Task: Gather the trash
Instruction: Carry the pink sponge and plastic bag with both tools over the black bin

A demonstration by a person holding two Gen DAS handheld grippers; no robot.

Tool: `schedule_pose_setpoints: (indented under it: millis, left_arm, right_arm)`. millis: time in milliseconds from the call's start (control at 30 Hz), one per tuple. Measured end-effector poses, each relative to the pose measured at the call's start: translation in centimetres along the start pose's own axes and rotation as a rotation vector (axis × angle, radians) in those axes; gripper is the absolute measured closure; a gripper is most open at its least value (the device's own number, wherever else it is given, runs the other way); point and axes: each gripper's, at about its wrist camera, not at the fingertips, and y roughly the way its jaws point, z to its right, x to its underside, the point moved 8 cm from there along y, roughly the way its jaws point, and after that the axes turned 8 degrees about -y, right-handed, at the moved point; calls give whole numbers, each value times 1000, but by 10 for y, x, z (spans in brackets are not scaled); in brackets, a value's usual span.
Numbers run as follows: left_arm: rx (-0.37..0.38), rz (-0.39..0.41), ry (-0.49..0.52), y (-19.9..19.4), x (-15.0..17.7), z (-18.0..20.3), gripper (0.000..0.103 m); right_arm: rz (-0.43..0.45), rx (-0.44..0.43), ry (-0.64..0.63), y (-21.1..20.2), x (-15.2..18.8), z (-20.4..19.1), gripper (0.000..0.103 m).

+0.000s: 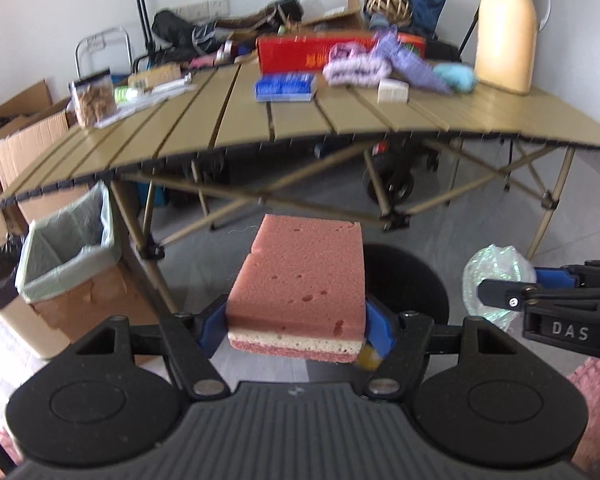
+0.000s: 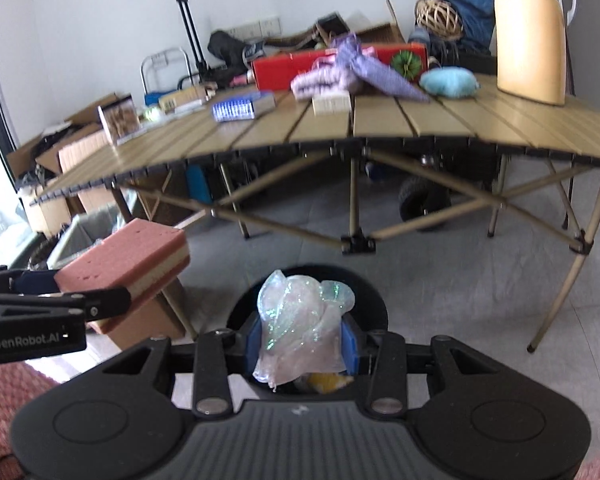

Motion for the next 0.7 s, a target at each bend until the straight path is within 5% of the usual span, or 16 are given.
schedule_pose_setpoints:
  millis: [467,700]
  left_arm:
    - [-37,-268,-5,81,61,-16,33]
    - [-38,-313,-30,103,67,-26,33]
  right_arm:
    - [-276,-16,19,61,64,2,65]
    - [-316,-9,36,79,69,8,65]
